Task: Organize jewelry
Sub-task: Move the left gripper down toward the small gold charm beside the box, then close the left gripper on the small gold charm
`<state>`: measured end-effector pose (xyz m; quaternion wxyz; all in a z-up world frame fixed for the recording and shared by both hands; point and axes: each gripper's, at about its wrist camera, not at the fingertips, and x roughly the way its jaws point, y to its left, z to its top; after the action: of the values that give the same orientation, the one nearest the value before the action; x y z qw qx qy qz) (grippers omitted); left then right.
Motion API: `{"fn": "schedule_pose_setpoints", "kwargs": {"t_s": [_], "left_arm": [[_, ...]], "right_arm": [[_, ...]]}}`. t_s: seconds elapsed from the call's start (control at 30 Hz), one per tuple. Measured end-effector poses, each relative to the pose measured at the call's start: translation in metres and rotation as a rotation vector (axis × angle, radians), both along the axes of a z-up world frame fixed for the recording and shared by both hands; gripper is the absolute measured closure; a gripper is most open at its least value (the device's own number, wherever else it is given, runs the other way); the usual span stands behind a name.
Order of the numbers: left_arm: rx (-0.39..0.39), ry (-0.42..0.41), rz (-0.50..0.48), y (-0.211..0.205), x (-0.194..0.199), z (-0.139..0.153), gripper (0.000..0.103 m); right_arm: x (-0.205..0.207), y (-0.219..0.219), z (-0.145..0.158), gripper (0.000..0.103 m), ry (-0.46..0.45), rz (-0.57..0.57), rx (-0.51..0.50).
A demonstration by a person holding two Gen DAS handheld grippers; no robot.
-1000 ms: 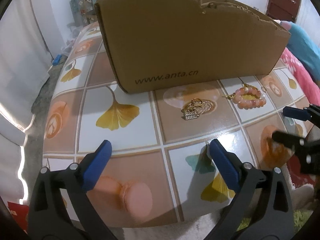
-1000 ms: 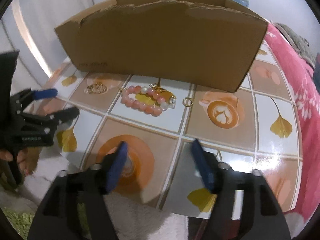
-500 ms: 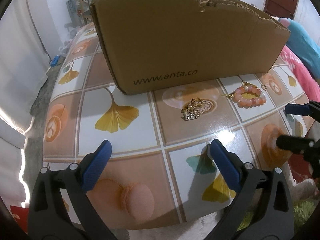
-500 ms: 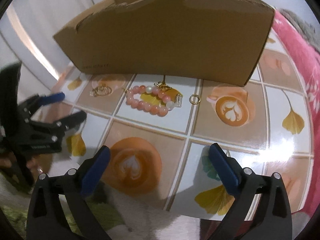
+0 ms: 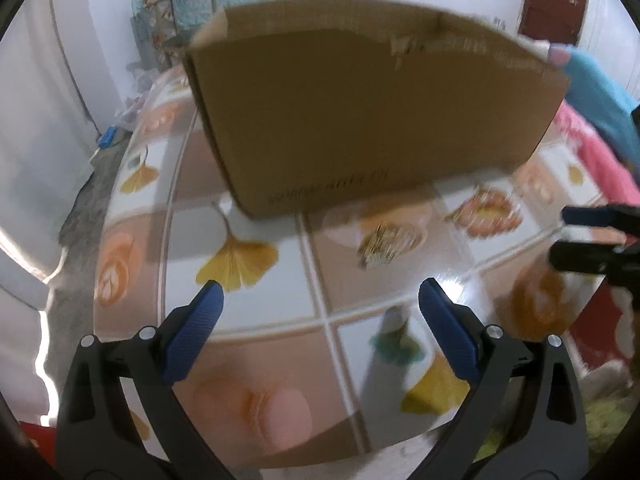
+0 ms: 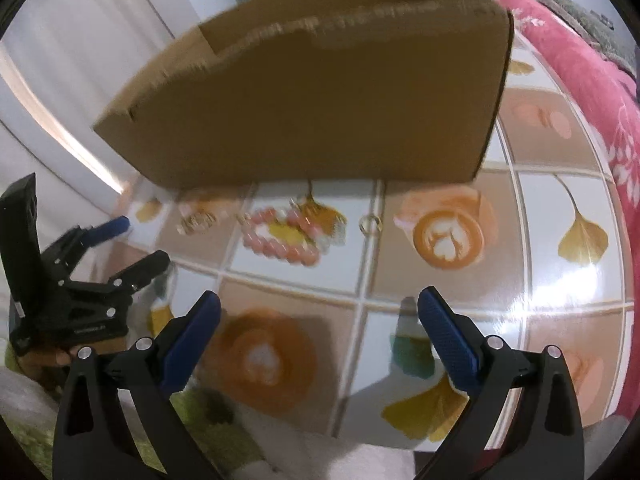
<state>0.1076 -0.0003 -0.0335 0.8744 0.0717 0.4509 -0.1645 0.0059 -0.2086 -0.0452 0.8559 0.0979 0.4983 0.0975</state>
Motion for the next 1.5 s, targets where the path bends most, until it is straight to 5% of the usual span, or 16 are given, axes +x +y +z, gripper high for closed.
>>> {"fn": "schedule_pose_setpoints", "kwargs": {"t_s": [0.2,0.5,1.0,1.5], "left_arm": [[-0.105,0.055,-0.017,-0.01,0.011,0.004,0.045],[-0.095,0.109,-0.029,-0.021,0.015,-0.005,0.073],[0.043,0.076,-0.016,-0.052,0.018,-0.007,0.091],[-0.001,0.047,-0.06,-0.039,0.004,0.003,0.103]], "right_arm": [[0.008,0.004,0.003,0.013,-0.045,-0.01,-0.054],[0.023,0.022,-0.007,0.014,-0.064,0.007,-0.104],[0.037,0.033,-0.012,0.014,-0.073,-0.002,-0.104],[0.029,0.021,-0.008,0.022,-0.088,-0.022,-0.094]]}}
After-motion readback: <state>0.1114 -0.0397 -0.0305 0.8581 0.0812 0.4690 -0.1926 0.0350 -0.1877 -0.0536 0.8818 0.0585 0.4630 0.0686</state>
